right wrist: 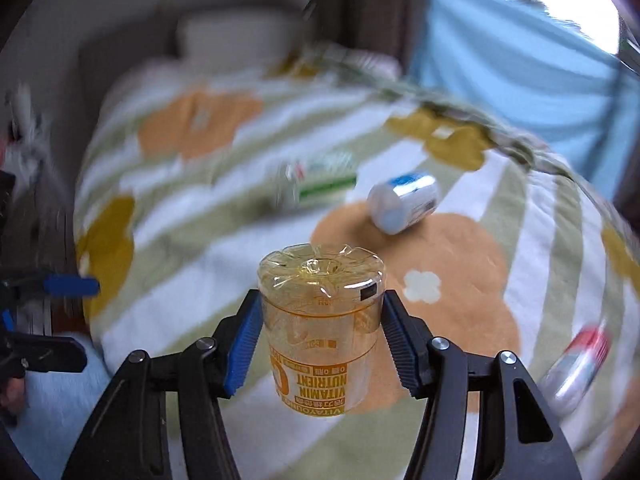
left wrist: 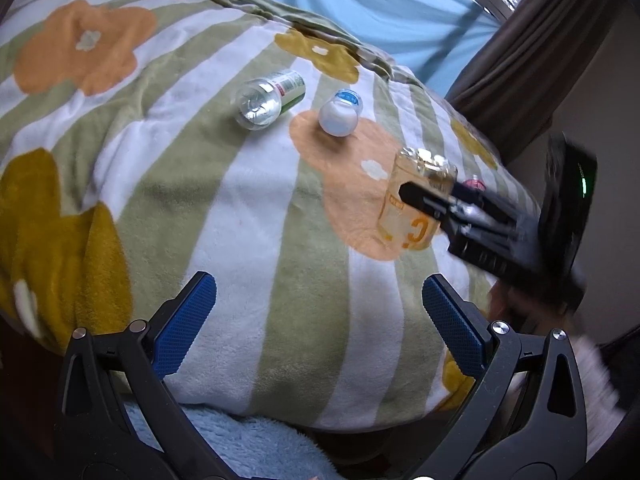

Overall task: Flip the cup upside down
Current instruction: 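Lift and rotate the cup with the right gripper, turning it over, then lower the inverted cup onto the bed and open the right gripper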

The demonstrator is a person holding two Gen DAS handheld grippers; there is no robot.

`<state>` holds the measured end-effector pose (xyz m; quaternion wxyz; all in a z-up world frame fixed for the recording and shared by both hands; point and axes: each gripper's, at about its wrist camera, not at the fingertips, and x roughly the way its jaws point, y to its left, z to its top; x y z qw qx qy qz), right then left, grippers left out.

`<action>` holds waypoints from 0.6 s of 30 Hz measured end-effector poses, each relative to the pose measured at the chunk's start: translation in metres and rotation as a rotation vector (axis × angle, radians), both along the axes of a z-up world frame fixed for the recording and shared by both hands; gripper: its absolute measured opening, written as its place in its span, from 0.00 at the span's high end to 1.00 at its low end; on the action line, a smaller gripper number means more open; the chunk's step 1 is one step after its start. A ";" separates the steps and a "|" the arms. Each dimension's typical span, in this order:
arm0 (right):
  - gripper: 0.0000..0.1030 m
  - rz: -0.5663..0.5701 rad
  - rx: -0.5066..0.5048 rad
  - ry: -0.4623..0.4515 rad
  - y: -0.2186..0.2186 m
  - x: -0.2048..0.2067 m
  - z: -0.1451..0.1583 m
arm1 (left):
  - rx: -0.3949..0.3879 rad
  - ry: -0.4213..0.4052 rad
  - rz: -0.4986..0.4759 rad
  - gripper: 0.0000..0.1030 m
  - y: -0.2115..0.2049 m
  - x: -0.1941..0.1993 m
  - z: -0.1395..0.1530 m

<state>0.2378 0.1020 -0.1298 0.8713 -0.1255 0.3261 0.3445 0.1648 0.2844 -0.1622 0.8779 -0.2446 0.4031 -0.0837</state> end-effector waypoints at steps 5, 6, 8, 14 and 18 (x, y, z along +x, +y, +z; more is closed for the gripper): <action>0.47 -0.124 0.159 -0.037 -0.013 -0.019 -0.023 | 0.028 0.000 -0.007 0.00 -0.006 0.000 0.001; 0.47 -0.150 0.168 -0.062 -0.016 -0.023 -0.025 | 0.028 0.000 -0.006 0.00 -0.006 0.000 0.001; 0.46 -0.181 0.177 -0.083 -0.016 -0.027 -0.035 | 0.028 0.003 -0.003 0.00 -0.005 0.001 0.001; 0.46 -0.195 0.141 -0.121 -0.019 -0.034 -0.051 | 0.029 0.006 -0.001 0.00 -0.006 0.002 0.001; 0.46 -0.193 0.129 -0.112 -0.022 -0.034 -0.053 | 0.026 0.008 0.000 0.00 -0.006 0.003 0.000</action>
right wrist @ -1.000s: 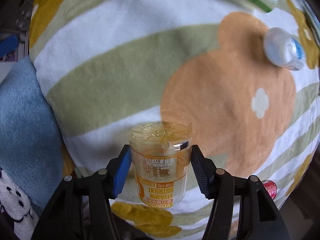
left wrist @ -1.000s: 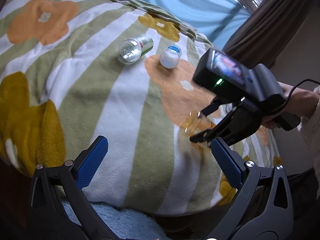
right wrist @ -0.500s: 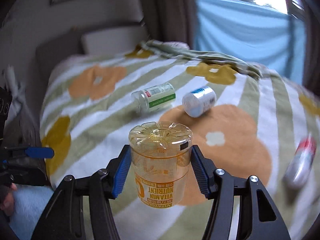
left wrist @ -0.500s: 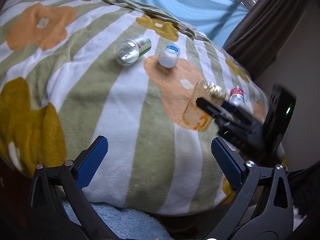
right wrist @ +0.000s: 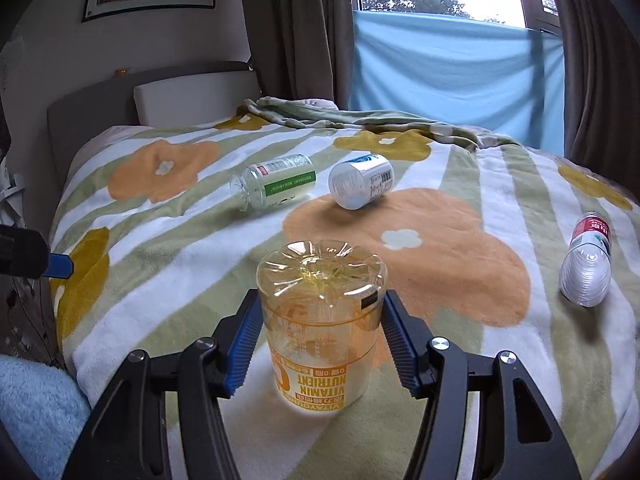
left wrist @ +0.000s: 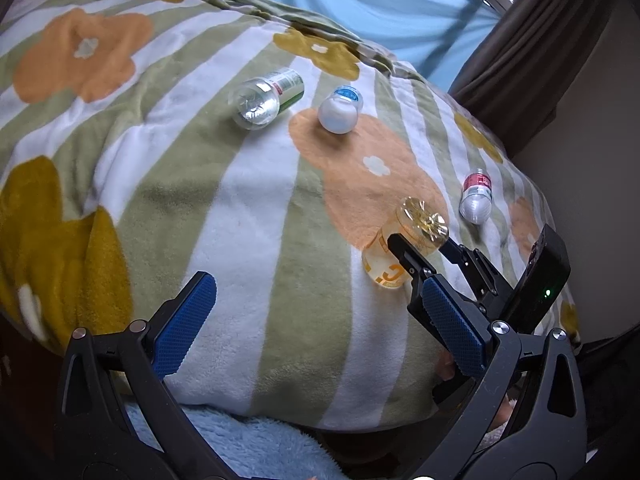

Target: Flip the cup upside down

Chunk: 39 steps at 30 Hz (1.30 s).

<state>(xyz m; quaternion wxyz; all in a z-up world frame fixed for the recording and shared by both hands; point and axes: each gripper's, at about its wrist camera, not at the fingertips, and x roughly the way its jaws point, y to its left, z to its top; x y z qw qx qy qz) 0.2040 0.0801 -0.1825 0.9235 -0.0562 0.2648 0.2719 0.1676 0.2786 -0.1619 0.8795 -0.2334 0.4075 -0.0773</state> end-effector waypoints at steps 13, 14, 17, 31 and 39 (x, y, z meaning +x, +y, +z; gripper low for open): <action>0.00 -0.058 -0.026 0.007 -0.008 -0.006 0.001 | 0.011 -0.004 0.001 0.00 0.002 0.000 -0.001; 0.00 -0.057 -0.012 0.003 -0.010 -0.006 0.002 | 0.012 -0.005 0.001 0.00 0.001 -0.001 0.000; 0.00 -0.052 0.001 0.022 -0.014 -0.006 0.001 | 0.011 -0.004 0.001 0.00 0.001 -0.001 0.000; 0.00 -0.078 -0.004 0.012 -0.018 -0.015 0.013 | 0.040 -0.044 0.007 0.00 -0.003 -0.005 0.009; 0.00 -0.198 -0.026 -0.110 -0.042 -0.054 0.074 | 0.107 -0.251 0.002 0.00 -0.007 -0.027 0.055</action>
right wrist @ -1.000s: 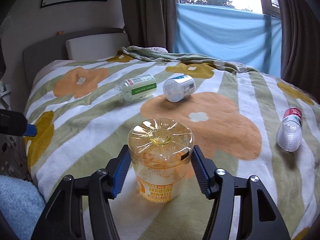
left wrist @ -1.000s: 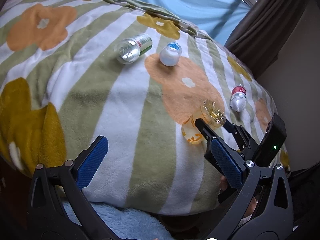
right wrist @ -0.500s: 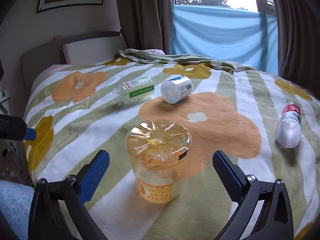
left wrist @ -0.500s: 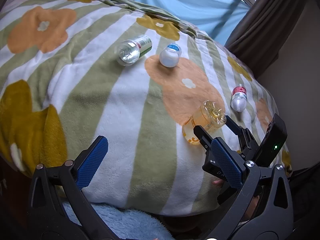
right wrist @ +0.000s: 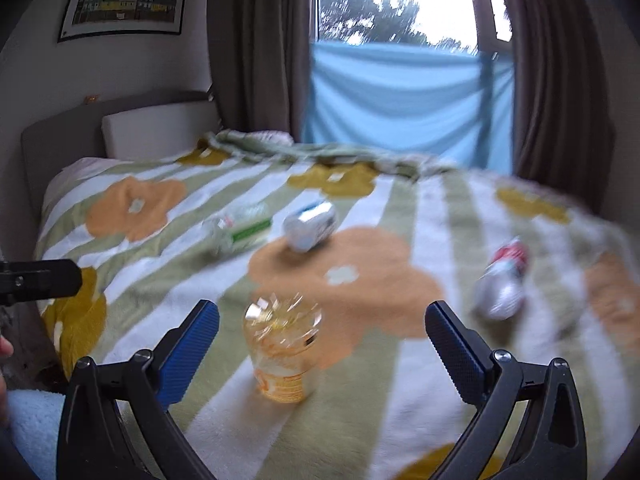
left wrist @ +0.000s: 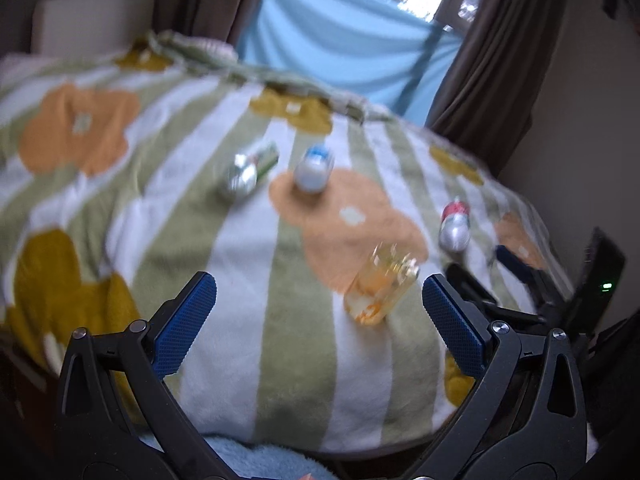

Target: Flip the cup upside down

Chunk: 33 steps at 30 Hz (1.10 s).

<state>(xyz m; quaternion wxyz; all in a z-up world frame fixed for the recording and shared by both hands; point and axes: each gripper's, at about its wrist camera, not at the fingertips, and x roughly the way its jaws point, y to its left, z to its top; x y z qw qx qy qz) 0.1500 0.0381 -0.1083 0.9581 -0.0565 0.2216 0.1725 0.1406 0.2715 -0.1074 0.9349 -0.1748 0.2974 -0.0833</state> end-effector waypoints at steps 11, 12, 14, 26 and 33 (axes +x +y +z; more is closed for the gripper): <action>0.00 -0.243 -0.045 -0.150 -0.019 -0.067 0.101 | 0.186 -0.316 0.025 0.00 0.004 -0.031 0.094; 0.00 -0.254 -0.026 -0.161 -0.022 -0.072 0.107 | 0.203 -0.337 0.029 0.00 0.004 -0.034 0.099; 0.00 -0.275 0.006 -0.179 -0.026 -0.081 0.116 | 0.221 -0.356 0.032 0.00 0.001 -0.040 0.104; 0.00 -0.405 0.056 -0.185 -0.038 -0.112 0.130 | 0.277 -0.375 0.027 0.00 -0.016 -0.070 0.098; 0.00 -0.424 0.042 -0.196 -0.039 -0.116 0.131 | 0.275 -0.384 0.014 0.00 -0.020 -0.073 0.100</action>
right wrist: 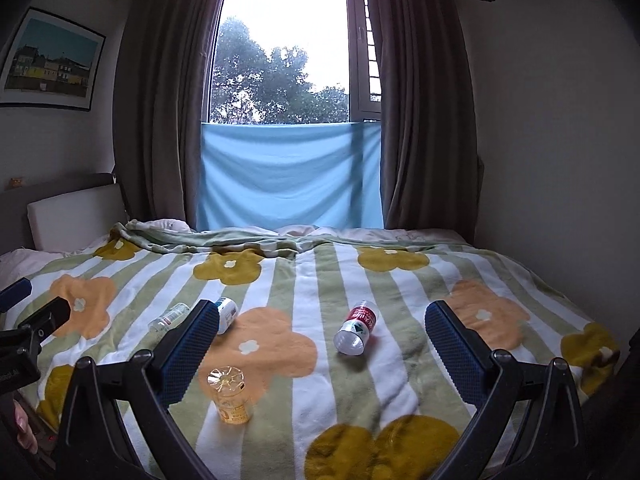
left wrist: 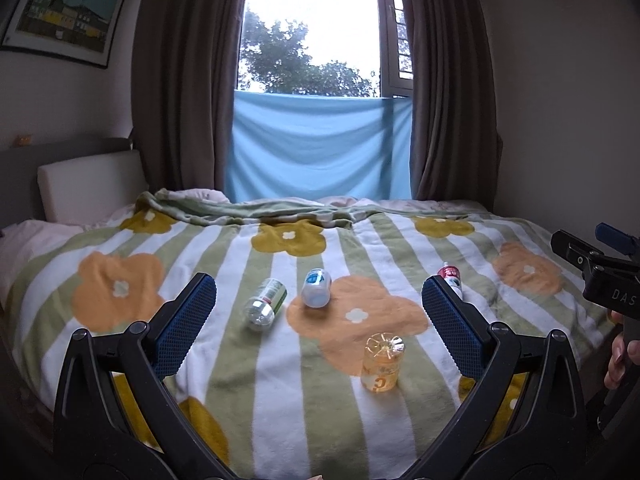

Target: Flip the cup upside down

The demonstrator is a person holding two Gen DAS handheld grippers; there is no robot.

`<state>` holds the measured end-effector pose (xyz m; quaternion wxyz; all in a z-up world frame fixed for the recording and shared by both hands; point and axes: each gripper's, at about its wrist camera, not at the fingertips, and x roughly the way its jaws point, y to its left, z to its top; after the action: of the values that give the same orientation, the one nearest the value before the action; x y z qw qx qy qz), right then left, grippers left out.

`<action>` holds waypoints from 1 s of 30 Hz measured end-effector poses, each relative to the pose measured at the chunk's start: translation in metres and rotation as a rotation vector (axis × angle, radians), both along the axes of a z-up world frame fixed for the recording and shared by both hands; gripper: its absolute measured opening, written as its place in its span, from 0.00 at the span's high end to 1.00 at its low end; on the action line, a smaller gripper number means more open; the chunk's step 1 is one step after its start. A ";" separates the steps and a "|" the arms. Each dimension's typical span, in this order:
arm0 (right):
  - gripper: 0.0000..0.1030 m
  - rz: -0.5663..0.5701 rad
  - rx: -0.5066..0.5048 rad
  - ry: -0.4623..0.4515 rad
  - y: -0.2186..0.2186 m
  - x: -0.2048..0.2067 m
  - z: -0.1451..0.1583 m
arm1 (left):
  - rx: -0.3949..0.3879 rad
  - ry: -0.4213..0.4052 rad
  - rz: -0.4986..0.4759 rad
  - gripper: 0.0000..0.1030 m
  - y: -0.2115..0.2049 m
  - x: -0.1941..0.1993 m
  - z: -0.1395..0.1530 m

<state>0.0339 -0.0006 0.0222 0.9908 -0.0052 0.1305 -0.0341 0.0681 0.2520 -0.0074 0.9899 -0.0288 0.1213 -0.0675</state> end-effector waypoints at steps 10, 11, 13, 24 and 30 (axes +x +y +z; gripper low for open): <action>0.00 -0.008 -0.007 -0.004 0.003 -0.002 0.003 | -0.007 -0.009 -0.016 0.00 -0.004 -0.005 0.002; 0.00 -0.011 -0.011 -0.002 0.004 -0.002 0.003 | -0.011 -0.010 -0.015 0.00 -0.004 -0.005 0.002; 0.00 -0.009 -0.010 -0.004 0.005 -0.002 0.004 | -0.020 -0.010 -0.015 0.00 -0.003 -0.005 0.002; 0.00 0.000 0.002 -0.008 0.006 -0.003 0.005 | -0.030 -0.010 0.003 0.00 0.001 -0.005 0.004; 0.00 0.000 0.000 -0.008 0.007 -0.002 0.005 | -0.027 -0.007 0.042 0.00 0.003 -0.006 0.004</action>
<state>0.0317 0.0066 0.0270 0.9914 -0.0048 0.1265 -0.0342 0.0622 0.2545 -0.0030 0.9910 -0.0447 0.1162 -0.0483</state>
